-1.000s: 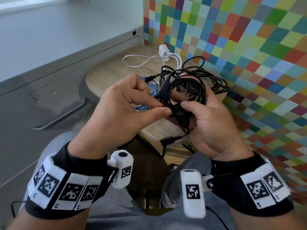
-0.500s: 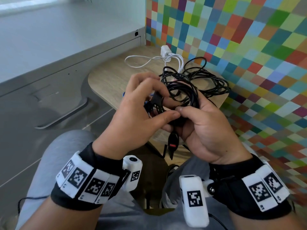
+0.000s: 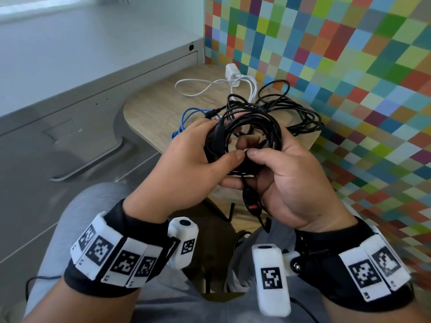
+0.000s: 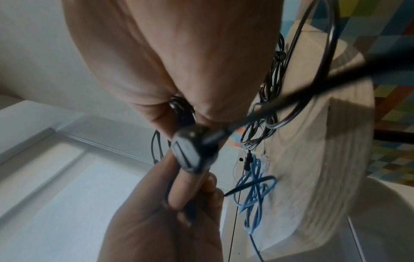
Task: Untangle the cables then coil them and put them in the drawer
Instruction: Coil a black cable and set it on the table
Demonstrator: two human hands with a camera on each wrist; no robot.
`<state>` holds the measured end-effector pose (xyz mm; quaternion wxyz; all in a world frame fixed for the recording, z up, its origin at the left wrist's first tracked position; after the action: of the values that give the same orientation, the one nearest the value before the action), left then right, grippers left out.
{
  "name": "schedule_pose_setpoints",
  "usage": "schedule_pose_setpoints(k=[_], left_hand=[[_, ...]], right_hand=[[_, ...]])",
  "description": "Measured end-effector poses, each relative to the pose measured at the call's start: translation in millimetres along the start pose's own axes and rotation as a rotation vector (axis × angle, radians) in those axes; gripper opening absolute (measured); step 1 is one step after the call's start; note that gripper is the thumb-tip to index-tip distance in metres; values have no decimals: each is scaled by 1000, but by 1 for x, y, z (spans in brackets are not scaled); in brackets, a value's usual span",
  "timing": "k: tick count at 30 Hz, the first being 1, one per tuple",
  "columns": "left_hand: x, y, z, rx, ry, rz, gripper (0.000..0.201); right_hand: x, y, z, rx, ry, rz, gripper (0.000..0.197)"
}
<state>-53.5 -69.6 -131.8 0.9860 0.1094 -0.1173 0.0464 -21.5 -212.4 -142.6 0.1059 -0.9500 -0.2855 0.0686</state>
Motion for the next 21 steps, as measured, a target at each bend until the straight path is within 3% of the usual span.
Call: schedule_pose_setpoints(k=[6, 11, 17, 21], left_hand=[[2, -8, -2, -337, -14, -19, 7], [1, -2, -6, -637, 51, 146, 20], [1, 5, -4, -856, 138, 182, 28], [6, 16, -12, -917, 162, 262, 24]], right_hand=[[-1, 1, -1, -92, -6, 6, 40], [-1, 0, 0, -159, -30, -34, 38], [-2, 3, 0, -292, -28, -61, 35], [-3, 13, -1, -397, -29, -63, 44]])
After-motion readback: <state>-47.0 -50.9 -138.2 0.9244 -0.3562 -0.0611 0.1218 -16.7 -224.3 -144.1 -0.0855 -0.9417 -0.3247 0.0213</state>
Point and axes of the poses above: each hand's wrist, its own x-axis towards the middle knuckle, its own y-axis out of the back of the hand, z = x × y, the point moved 5 cm from there along x, towards the middle knuckle, and after that the axes turned 15 degrees about -x, right-handed, at the moved point
